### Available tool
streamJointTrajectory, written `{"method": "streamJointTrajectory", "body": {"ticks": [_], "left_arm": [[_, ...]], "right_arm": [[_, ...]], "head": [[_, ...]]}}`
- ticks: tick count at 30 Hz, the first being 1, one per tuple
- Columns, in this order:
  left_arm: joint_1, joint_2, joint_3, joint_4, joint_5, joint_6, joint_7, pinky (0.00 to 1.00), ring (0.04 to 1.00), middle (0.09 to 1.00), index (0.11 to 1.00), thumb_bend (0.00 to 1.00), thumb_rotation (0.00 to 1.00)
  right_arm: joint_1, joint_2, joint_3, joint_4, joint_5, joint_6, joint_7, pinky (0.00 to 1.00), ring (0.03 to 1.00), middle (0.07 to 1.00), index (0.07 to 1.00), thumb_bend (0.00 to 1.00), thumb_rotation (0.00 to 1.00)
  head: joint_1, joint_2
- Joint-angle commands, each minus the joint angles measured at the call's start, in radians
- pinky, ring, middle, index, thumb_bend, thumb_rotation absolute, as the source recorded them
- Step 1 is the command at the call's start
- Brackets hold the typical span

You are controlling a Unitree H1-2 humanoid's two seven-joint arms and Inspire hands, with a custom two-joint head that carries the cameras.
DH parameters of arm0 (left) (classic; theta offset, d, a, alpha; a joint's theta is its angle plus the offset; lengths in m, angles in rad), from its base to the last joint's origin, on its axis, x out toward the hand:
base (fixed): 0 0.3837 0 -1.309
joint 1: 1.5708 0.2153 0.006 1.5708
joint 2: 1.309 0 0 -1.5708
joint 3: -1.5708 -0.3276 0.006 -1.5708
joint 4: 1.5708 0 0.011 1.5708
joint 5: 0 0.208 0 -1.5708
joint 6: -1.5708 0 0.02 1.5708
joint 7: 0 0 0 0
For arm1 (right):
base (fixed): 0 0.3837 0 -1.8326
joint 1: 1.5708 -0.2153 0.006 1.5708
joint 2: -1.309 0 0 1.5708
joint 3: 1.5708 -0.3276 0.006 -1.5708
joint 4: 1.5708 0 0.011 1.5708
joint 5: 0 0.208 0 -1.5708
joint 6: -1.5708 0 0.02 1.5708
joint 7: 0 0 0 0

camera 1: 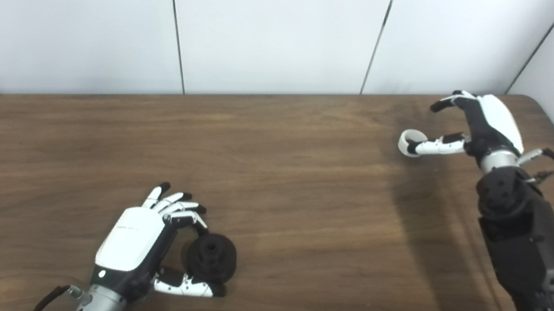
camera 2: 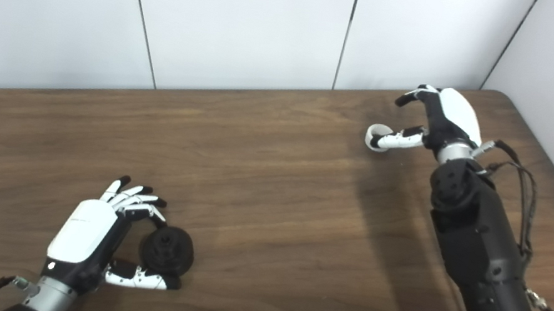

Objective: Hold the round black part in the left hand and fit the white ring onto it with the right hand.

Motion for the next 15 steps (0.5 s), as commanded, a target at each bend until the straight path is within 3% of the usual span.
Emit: {"method": "streamJointTrajectory", "body": {"ticks": [1, 10, 15], "left_arm": [[0.010, 0.026, 0.010, -0.003, 0.009, 0.008, -0.013, 1.00, 0.878, 0.772, 0.486, 0.52, 0.05], [0.010, 0.028, 0.016, -0.005, 0.007, 0.004, -0.016, 1.00, 0.872, 0.768, 0.486, 0.52, 0.05], [0.010, 0.028, 0.017, -0.006, 0.008, 0.004, -0.018, 1.00, 0.873, 0.767, 0.486, 0.52, 0.05]], "right_arm": [[-0.067, -0.036, -0.006, -0.001, -0.022, 0.003, -0.002, 1.00, 0.983, 0.923, 0.700, 0.89, 0.21], [-0.121, -0.023, 0.022, 0.087, -0.102, 0.003, 0.089, 0.98, 0.986, 0.922, 0.704, 0.87, 0.22], [-0.126, -0.001, 0.012, 0.104, -0.117, 0.003, 0.089, 1.00, 0.982, 0.918, 0.699, 0.88, 0.22]], "head": [[-0.004, 0.000], [-0.007, 0.001], [-0.004, -0.001]]}}
